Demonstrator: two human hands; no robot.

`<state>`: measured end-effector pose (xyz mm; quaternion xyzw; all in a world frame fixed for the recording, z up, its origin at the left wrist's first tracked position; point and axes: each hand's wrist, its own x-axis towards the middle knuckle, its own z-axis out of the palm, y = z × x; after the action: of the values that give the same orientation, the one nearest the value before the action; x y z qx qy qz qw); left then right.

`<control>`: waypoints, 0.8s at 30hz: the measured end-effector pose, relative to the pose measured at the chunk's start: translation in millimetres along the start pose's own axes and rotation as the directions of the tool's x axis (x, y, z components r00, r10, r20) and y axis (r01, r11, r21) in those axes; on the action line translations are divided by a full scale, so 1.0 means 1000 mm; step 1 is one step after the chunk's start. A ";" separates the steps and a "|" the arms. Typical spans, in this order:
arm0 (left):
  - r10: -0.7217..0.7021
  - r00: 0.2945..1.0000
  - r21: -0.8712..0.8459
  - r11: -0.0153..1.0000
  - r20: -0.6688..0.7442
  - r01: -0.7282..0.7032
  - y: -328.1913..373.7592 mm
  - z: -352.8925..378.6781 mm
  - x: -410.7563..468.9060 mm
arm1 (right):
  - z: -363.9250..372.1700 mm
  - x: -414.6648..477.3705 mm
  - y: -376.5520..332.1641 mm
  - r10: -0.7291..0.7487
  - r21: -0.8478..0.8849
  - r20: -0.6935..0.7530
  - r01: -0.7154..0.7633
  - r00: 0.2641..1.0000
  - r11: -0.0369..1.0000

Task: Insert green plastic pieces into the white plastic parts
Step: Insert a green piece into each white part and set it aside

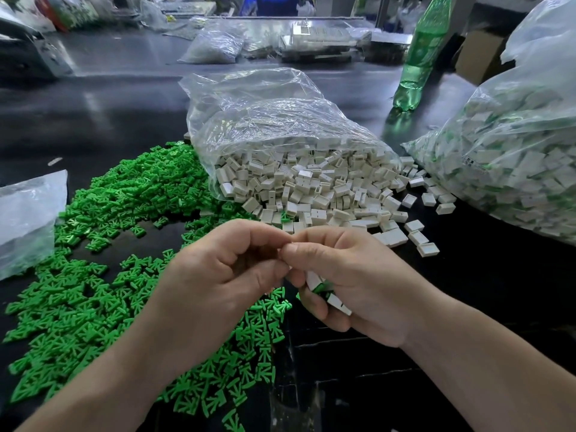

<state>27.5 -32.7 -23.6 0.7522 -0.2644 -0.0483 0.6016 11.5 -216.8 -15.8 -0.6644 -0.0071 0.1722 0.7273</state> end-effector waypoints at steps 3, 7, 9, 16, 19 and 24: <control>0.066 0.998 0.130 0.989 -0.004 -0.065 0.001 -0.004 0.001 | -0.001 -0.001 -0.001 0.044 0.049 0.040 -0.046 0.998 0.998; 0.117 0.993 0.494 0.864 -0.016 -0.094 -0.001 -0.022 0.002 | -0.008 0.001 -0.004 0.087 0.283 0.136 -0.123 0.987 0.951; 0.023 0.995 0.665 0.743 0.093 -0.079 -0.002 -0.029 0.000 | -0.012 0.004 -0.006 0.103 0.436 0.150 -0.160 0.983 0.885; -0.054 0.976 0.836 0.527 0.212 -0.153 -0.008 -0.024 0.000 | -0.018 0.008 -0.006 0.188 0.632 0.080 -0.196 0.979 0.750; -0.034 0.973 0.838 0.517 0.227 -0.177 -0.005 -0.021 0.000 | -0.018 0.007 -0.006 0.159 0.601 0.111 -0.194 0.981 0.775; -0.013 0.996 0.836 0.544 0.085 -0.065 -0.013 -0.020 0.000 | -0.016 0.006 -0.004 0.117 0.519 0.082 -0.142 0.990 0.843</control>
<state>40.2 -13.2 -30.1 0.9415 -0.2905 0.0622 0.1592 21.3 -230.5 -15.2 -0.4361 0.0679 0.2318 0.8669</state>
